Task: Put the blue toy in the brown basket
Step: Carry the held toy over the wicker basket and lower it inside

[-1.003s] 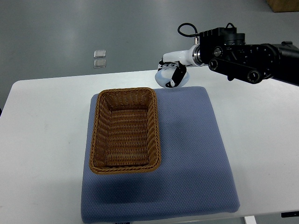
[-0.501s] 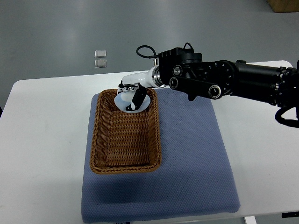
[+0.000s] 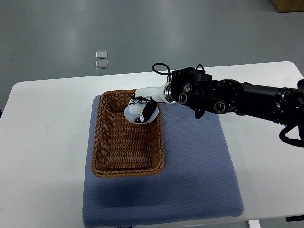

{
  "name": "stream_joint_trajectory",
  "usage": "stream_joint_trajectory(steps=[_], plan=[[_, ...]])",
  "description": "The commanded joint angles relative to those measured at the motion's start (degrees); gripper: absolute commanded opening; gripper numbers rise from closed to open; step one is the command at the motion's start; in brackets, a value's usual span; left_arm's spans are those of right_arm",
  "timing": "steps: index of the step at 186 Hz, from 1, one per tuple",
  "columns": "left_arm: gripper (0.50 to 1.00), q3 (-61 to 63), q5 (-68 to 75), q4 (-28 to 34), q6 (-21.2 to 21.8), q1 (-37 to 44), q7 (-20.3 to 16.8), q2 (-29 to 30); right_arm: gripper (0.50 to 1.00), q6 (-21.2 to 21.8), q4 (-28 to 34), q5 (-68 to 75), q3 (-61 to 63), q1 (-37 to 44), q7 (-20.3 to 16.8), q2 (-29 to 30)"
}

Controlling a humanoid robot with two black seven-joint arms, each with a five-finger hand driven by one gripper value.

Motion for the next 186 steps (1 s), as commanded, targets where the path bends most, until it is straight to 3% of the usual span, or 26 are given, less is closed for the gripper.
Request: stream_joint_trajectory(steps=[1, 80, 139, 186], plan=[[1.000, 0.0, 0.0, -0.1, 0.0, 0.0, 0.0, 0.0, 0.699, 0.0, 0.2, 1.5, 0.5, 0.0, 0.1, 0.0], [1.000, 0.0, 0.0, 0.1, 0.0, 0.0, 0.0, 0.0, 0.719, 0.1, 1.9, 6.5, 4.1, -0.9, 0.5, 0.0], [1.000, 0.0, 0.0, -0.1, 0.0, 0.0, 0.0, 0.0, 0.782, 0.5, 3.2, 6.7, 4.1, -4.7, 1.6, 0.0], [1.000, 0.0, 0.0, 0.0, 0.0, 0.0, 0.0, 0.0, 0.787, 0.4, 3.2, 6.1, 4.1, -6.0, 1.6, 0.0]])
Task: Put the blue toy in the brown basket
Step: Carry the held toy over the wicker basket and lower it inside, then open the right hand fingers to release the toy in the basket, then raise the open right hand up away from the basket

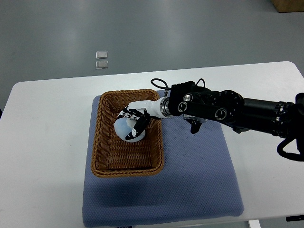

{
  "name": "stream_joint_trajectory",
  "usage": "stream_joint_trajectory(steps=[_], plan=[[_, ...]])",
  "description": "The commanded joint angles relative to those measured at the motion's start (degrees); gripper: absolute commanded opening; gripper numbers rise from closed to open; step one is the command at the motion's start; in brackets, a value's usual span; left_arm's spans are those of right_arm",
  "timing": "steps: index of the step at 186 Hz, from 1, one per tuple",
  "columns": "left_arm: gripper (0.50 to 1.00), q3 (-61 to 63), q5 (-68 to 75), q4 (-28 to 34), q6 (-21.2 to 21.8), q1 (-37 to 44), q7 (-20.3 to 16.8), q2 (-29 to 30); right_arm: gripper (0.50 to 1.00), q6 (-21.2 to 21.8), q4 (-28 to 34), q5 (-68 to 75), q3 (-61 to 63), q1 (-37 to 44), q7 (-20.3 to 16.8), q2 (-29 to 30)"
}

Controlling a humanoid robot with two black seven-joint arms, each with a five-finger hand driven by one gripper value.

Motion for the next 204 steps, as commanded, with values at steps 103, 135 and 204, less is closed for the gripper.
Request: stream_joint_trajectory(steps=[103, 135, 204], plan=[[1.000, 0.0, 0.0, 0.0, 0.0, 0.0, 0.0, 0.0, 0.897, 0.6, -0.9, 0.4, 4.1, 3.7, 0.3, 0.0], [1.000, 0.1, 0.0, 0.0, 0.0, 0.0, 0.0, 0.0, 0.897, 0.6, -0.9, 0.5, 8.6, 5.2, 1.1, 0.0], [1.000, 0.1, 0.0, 0.0, 0.0, 0.0, 0.0, 0.0, 0.897, -0.2, -1.6, 0.6, 29.8, -5.0, 8.2, -4.9]])
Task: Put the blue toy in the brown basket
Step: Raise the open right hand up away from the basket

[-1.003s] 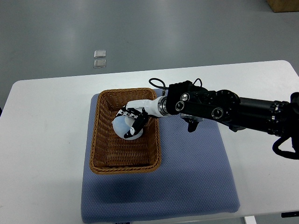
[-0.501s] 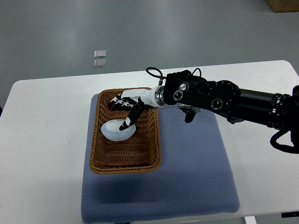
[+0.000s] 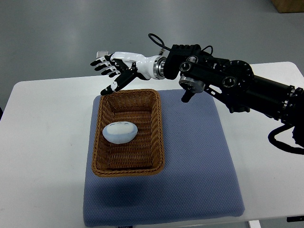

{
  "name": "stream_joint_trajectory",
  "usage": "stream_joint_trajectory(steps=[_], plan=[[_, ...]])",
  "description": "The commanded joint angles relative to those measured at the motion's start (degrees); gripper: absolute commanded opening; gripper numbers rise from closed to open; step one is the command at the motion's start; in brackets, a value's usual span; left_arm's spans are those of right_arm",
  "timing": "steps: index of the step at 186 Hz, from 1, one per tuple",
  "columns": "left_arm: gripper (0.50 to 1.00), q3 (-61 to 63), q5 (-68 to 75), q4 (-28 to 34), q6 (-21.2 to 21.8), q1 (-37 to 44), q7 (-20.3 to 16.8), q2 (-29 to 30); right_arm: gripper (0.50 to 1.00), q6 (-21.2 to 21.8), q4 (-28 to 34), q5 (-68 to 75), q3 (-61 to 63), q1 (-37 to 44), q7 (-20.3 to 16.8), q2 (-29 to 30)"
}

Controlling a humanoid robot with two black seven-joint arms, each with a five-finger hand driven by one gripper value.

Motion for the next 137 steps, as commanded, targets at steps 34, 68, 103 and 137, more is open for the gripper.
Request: stream_joint_trajectory(steps=[34, 68, 103, 137], plan=[[1.000, 0.0, 0.0, -0.2, 0.0, 0.0, 0.1, 0.0, 0.895, -1.7, -2.4, 0.6, 29.3, -18.9, 7.7, -1.8], [1.000, 0.0, 0.0, -0.4, 0.0, 0.0, 0.0, 0.0, 0.897, -3.3, -3.3, 9.7, 43.9, -28.9, 9.1, 1.1], [1.000, -0.1, 0.0, -0.4, 0.0, 0.0, 0.0, 0.0, 0.897, -3.1, -6.5, 16.9, 45.0, -31.3, 12.4, 1.9], [1.000, 0.0, 0.1, -0.2, 0.0, 0.0, 0.0, 0.0, 0.897, -2.9, -6.9, 18.1, 44.9, -31.9, 13.5, 1.9]])
